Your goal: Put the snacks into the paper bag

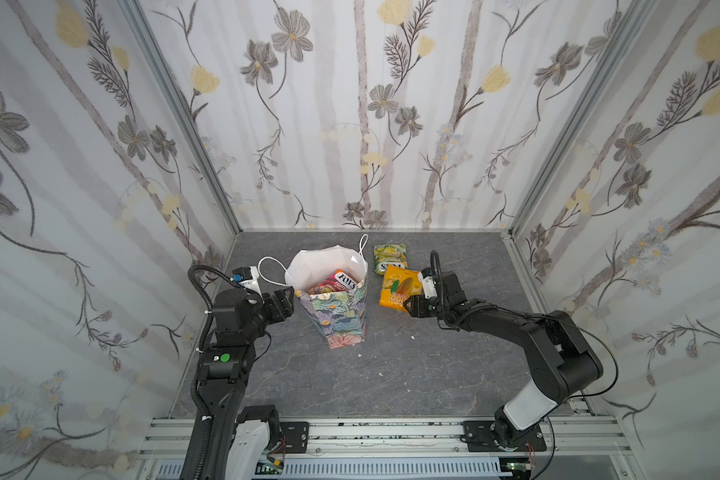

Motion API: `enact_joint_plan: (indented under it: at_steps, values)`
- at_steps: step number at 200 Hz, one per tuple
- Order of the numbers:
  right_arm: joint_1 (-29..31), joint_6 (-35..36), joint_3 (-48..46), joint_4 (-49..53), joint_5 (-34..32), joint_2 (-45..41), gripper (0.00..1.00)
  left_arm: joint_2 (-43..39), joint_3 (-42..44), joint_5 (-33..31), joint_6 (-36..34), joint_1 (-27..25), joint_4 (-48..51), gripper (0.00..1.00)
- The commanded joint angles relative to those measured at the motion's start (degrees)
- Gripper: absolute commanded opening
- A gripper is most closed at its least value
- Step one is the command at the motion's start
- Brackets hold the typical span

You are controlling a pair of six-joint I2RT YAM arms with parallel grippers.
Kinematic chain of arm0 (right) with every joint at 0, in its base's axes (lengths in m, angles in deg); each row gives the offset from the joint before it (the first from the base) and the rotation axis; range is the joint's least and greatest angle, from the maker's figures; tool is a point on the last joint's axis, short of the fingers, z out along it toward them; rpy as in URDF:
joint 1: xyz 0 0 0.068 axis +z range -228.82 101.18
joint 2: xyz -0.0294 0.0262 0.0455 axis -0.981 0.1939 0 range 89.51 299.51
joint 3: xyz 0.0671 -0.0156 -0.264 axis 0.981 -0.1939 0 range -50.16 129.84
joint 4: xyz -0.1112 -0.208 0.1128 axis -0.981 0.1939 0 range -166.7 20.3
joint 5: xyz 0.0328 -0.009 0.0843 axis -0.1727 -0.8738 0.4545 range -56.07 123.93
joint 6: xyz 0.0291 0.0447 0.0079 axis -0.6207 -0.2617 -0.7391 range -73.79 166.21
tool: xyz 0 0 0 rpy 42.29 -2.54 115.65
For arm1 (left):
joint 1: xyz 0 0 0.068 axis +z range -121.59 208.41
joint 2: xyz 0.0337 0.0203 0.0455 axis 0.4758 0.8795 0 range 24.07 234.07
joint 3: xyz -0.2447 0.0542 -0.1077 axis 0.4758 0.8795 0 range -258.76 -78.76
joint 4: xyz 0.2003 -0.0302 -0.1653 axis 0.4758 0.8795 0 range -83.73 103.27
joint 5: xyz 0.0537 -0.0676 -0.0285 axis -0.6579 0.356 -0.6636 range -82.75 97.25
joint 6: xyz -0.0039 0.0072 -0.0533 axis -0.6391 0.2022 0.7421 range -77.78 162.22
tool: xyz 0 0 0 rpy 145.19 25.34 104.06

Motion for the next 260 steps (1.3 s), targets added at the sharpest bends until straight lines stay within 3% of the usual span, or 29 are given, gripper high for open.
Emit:
enact_joint_plan:
  at_steps: [1, 66, 95, 136, 189, 234, 260]
  values:
    - [0.0, -1.2, 0.9, -0.4, -1.0, 0.7, 0.64, -0.5, 0.2, 0.5, 0.8, 0.1, -2.0, 0.8]
    - [0.0, 0.5, 3.9, 9.7, -13.5, -6.7, 0.66, -0.4, 0.6, -0.2, 1.2, 0.4, -1.8, 0.81]
    - [-0.1, 2.4, 9.3, 10.3, -12.4, -4.7, 0.68, -1.1, 0.7, -0.2, 1.1, 0.5, -2.1, 0.81]
    - [-0.5, 6.8, 26.5, 15.7, -13.3, 6.1, 0.71, -2.2, 1.0, -0.2, 1.2, 0.8, -2.4, 0.82]
    - [-2.7, 6.3, 42.8, 17.2, -9.3, 20.5, 0.73, -3.5, 1.1, 0.1, 1.3, 1.1, -2.8, 0.83]
    - [-4.7, 3.1, 49.1, 17.0, -4.4, 29.0, 0.73, -3.3, 1.3, 0.5, 1.3, 1.3, -2.8, 0.84]
    - [-4.6, 3.3, 46.4, 16.4, -3.0, 26.9, 0.71, -3.4, 1.3, 0.3, 1.1, 1.3, -2.6, 0.84]
